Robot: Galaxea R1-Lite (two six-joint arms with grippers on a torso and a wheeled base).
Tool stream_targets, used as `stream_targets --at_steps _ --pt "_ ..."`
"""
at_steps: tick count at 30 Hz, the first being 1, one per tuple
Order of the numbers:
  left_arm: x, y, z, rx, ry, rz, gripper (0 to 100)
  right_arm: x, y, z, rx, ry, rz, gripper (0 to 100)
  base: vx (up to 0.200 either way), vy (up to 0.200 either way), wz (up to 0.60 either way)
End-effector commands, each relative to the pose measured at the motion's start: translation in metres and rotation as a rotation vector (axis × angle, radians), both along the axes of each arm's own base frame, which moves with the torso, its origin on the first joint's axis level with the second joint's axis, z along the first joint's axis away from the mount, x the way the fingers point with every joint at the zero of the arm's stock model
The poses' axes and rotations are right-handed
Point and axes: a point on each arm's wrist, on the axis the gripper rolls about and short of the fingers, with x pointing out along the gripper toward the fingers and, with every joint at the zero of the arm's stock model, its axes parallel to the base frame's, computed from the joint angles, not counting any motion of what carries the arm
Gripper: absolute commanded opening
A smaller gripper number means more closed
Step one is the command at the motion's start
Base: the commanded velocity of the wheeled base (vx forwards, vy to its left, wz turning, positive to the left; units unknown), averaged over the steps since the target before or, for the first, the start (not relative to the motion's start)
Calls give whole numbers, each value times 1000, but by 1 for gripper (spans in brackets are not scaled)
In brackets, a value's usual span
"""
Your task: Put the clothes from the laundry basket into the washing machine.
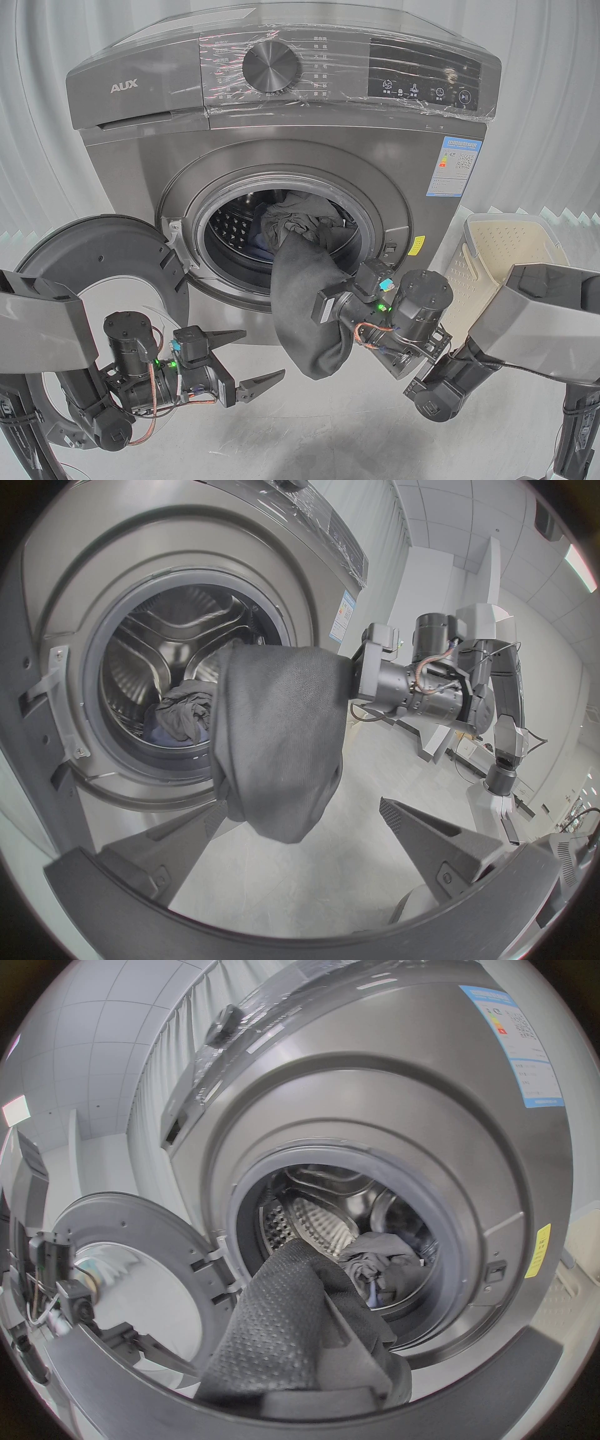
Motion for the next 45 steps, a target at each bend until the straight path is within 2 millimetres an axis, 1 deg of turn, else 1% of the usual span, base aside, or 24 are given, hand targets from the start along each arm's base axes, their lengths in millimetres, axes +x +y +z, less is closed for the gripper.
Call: stream_targets --at_steps 1,4,7,8,9,16,19,20,27,33,34,35,41,45 --pt "7 -10 -8 3 8 -20 100 -10 9 2 4 -1 35 0 0 0 0" --pt "14 -14 -11 0 2 -14 100 -16 15 2 4 -1 54 0 0 0 0" --pt "24 -18 -14 0 -12 21 100 -19 17 3 5 -2 63 0 0 0 0" --pt "24 -18 -14 0 -12 21 100 -19 17 3 5 -2 63 0 0 0 0" --pt "29 -20 -15 -4 -21 26 100 -20 18 3 6 -3 68 0 0 0 0" --pt "46 -29 -18 -20 -54 35 100 -26 24 3 7 -2 88 0 0 0 0" --pt "50 -31 -17 -27 -62 36 100 -26 24 3 8 -3 89 0 0 0 0" --pt "56 -34 -19 -30 -75 46 100 -29 27 2 6 -1 99 0 0 0 0" --pt "75 -42 -29 -35 -96 86 100 -34 25 1 -1 8 103 0 0 0 0" --pt "83 -46 -30 -56 -99 109 100 -37 24 0 -1 20 111 0 0 0 0" --pt "86 -48 -28 -67 -111 118 100 -39 25 -1 0 22 116 0 0 0 0" --pt "89 -49 -26 -75 -122 132 0 -39 24 -2 -3 26 116 0 0 0 0" --pt "92 -49 -22 -96 -127 147 0 -40 24 -2 -4 29 116 0 0 0 0" --pt "97 -46 -16 -122 -131 192 0 -37 17 -5 -13 43 98 0 0 0 0"
